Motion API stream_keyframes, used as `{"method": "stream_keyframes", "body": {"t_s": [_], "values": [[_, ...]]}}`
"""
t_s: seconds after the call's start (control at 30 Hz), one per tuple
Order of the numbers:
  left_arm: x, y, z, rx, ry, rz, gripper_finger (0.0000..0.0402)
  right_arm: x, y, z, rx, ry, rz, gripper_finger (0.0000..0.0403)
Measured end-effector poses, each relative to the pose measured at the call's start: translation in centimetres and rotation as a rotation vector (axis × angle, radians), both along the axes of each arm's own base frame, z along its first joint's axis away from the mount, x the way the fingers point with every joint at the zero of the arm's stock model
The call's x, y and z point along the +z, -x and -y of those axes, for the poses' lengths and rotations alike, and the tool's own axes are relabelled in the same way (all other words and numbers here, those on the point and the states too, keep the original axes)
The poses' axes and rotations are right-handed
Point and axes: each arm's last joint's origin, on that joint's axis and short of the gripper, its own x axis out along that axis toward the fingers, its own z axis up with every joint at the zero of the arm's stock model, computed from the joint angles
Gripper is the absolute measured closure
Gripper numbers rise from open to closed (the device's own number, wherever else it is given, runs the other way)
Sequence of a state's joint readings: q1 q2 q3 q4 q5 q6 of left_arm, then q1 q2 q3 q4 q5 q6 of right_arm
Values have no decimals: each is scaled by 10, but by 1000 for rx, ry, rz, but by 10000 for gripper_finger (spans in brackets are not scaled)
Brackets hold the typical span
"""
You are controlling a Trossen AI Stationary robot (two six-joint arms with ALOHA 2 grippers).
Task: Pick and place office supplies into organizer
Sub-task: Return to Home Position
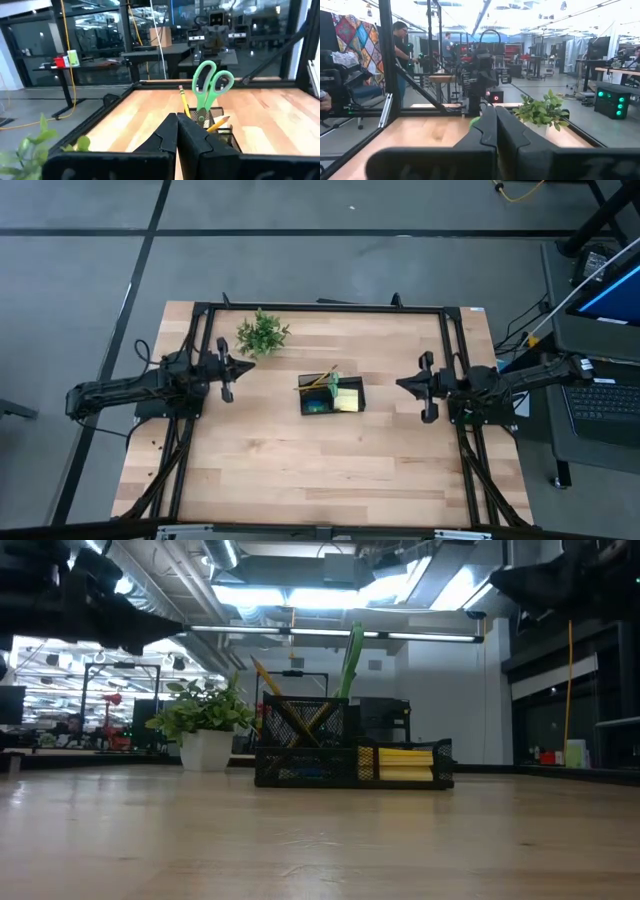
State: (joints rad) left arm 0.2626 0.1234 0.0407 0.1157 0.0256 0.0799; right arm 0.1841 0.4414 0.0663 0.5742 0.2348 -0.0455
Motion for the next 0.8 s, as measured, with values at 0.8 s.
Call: {"method": "stream_keyframes", "body": {"t_s": [0.8], "values": [[-8,-1,-1,29,108,34,400,-22,2,-1,57,64,-75,400]]}}
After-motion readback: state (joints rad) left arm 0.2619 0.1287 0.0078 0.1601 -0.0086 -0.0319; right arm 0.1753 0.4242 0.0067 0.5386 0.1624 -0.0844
